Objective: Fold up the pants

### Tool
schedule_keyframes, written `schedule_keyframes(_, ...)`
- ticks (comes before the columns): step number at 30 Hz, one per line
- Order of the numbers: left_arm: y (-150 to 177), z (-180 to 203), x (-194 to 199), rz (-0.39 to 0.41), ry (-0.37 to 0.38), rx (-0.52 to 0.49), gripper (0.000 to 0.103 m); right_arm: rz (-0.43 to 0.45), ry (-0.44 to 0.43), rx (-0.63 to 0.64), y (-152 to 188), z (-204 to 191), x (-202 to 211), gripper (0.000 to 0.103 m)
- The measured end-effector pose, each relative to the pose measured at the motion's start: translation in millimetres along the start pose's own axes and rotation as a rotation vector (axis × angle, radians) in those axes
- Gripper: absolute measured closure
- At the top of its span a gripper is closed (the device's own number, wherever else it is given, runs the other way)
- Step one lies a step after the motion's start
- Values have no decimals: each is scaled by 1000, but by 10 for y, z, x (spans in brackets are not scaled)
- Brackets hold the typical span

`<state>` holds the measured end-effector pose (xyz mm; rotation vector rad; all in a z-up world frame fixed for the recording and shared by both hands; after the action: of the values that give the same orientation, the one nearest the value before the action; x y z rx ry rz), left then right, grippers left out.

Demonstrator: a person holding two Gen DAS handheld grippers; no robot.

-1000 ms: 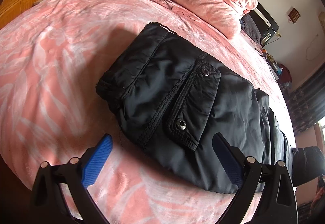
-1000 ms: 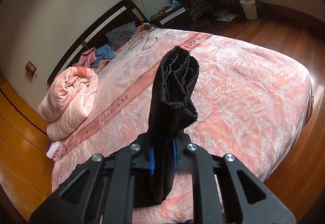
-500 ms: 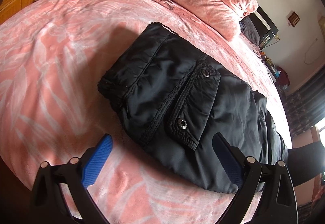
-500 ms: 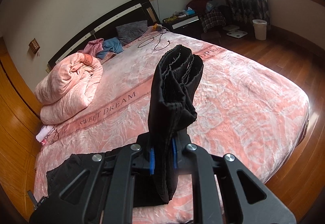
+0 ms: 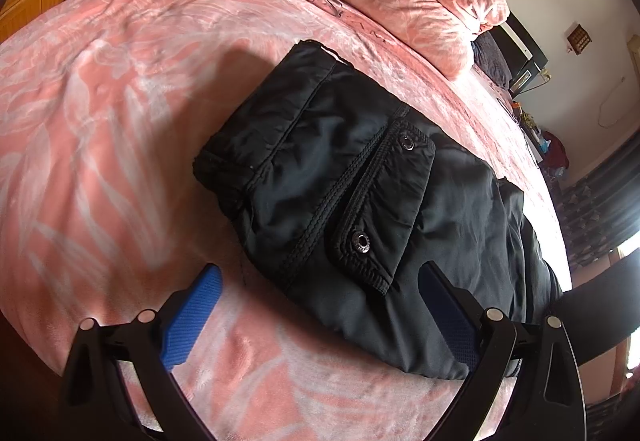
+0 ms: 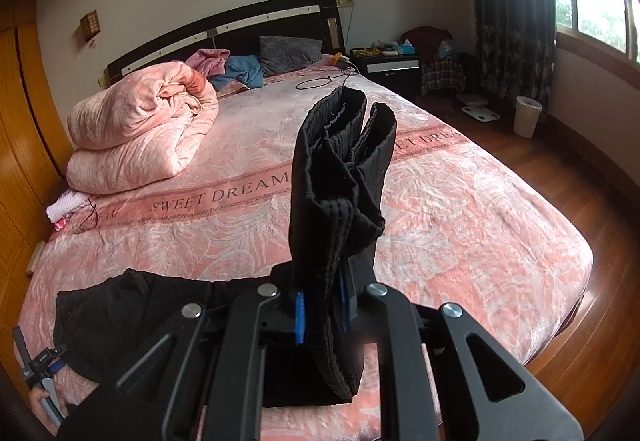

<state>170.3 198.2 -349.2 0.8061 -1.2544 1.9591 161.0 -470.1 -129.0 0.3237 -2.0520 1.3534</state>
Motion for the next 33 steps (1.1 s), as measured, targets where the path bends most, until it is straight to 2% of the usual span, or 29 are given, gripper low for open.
schedule_keyframes(9,10,-10,16,6,13,10,4,-2,15,133,177,-505,-70,92)
schedule_keyframes(21,9,-32,17,7,30,21,4,-46,4,234,471,-968,-176,92)
schedule_keyframes(23,8,-35,16,8,32,25,4,-39,23,286,549,-1069,-195,92)
schedule_keyframes(33,17,-55,24,7,43,36,4,-100,14,403,954,-1493,-357,92)
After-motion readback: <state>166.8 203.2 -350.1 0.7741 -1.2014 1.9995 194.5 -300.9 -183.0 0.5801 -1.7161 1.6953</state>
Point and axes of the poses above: each gripper's, at about its wrist camera, not at the fingertips, and x roughly against the way its jaws point, z to its right, y to its underside, the point moved 6 cm from there along -x, roughly the way its jaws point, and after that the axes turned 8 degrees about -x, right-handed, at the moved point
